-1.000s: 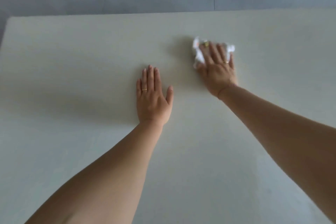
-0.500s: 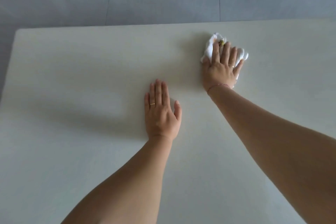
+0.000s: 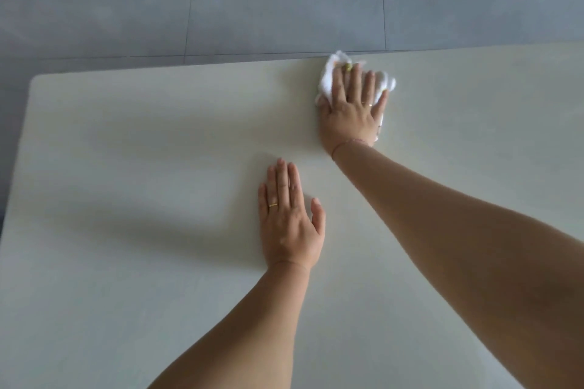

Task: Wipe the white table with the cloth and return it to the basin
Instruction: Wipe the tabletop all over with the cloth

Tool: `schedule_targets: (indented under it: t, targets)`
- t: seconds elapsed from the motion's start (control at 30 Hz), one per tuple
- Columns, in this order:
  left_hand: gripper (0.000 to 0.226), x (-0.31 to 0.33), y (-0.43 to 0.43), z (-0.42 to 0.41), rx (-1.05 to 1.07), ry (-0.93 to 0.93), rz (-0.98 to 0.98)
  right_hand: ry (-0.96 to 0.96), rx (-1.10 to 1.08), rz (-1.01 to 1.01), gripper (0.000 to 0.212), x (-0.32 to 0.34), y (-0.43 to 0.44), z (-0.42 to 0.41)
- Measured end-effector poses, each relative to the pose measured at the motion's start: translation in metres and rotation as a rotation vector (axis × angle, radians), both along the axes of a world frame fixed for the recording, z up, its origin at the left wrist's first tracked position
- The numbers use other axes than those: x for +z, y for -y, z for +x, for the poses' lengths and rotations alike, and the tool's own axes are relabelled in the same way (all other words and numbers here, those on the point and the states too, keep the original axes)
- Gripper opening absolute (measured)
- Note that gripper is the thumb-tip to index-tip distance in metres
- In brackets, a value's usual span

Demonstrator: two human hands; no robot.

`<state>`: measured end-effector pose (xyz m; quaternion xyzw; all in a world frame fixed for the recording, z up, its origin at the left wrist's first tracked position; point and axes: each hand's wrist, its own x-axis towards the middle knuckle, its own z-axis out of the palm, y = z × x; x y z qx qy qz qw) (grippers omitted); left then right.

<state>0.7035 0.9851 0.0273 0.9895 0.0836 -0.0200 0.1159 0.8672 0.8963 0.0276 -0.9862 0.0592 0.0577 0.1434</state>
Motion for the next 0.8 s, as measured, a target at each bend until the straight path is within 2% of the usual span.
schedule_targets:
  t: [0.1,0.17,0.2,0.33,0.4,0.43,0.53,0.6,0.67,0.8]
  targets:
    - [0.067,0.002,0.001,0.0,-0.001,-0.013,-0.004,0.019,0.472,-0.035,0.059,0.004,0.001,-0.004]
    - [0.067,0.002,0.001,0.001,-0.01,-0.009,-0.004,0.053,0.542,-0.055,0.058,0.003,0.027,0.017]
    - [0.066,0.002,0.001,0.001,-0.013,-0.008,-0.003,0.061,0.46,-0.061,0.058,0.001,0.042,0.029]
    - [0.067,0.001,-0.001,0.002,-0.017,-0.021,-0.002,-0.023,-0.168,-0.014,0.06,-0.001,0.059,0.052]
    - [0.067,0.001,-0.001,0.001,-0.014,-0.033,-0.002,-0.034,-0.205,-0.028,0.061,0.002,0.026,0.04]
    - [0.067,0.002,-0.001,0.001,-0.013,-0.034,-0.002,-0.019,-0.095,-0.02,0.061,0.002,0.009,0.03]
    - [0.067,0.003,-0.001,0.002,-0.01,-0.037,-0.008,0.031,0.443,-0.024,0.058,0.003,-0.009,0.002]
    - [0.066,0.003,-0.002,0.002,-0.015,-0.031,-0.004,0.046,0.586,-0.029,0.058,0.004,0.016,0.015]
    - [0.066,0.003,-0.002,0.002,-0.019,-0.026,0.004,0.045,0.419,-0.031,0.059,-0.001,0.053,0.034]
    - [0.067,0.003,-0.003,0.002,-0.024,-0.023,0.009,-0.008,-0.155,-0.047,0.062,-0.002,0.092,0.045]
